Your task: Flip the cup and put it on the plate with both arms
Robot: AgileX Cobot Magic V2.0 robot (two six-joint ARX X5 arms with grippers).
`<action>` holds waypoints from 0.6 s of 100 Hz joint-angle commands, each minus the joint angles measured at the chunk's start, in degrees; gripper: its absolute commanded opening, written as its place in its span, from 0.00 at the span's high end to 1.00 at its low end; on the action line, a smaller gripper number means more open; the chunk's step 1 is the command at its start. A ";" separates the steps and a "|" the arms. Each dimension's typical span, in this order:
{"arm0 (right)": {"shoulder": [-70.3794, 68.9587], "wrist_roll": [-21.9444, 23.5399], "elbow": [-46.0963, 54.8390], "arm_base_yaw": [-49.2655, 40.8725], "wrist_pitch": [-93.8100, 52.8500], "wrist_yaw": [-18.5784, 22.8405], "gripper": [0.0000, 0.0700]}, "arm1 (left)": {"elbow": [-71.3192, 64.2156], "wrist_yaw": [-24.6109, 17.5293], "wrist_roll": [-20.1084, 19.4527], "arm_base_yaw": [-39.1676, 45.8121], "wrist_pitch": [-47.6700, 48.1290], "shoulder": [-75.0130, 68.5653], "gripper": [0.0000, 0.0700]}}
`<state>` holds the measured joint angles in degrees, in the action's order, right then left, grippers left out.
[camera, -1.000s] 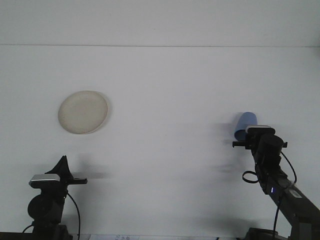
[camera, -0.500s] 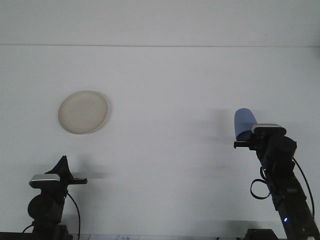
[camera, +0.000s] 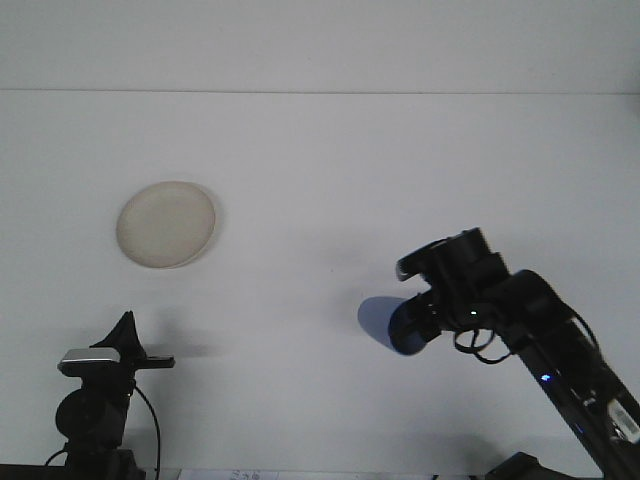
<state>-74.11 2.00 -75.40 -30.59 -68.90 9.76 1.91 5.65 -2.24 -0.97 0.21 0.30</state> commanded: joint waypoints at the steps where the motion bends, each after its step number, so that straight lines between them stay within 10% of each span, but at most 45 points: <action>1: -3.54 0.83 -1.70 -4.22 0.04 -0.52 1.00 | -1.11 -0.11 -0.13 0.04 -0.63 -0.11 0.98; 51: -21.88 0.79 -5.05 -21.90 -4.55 -5.42 1.00 | -1.11 -0.11 -0.13 0.04 -0.63 -0.11 0.98; 60: -22.71 0.81 -5.07 -23.10 -4.57 -5.49 0.80 | -1.11 -0.11 -0.13 0.04 -0.63 -0.11 0.98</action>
<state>-95.46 2.00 -78.98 -52.58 -73.34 4.38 1.91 5.65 -2.24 -0.97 0.21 0.30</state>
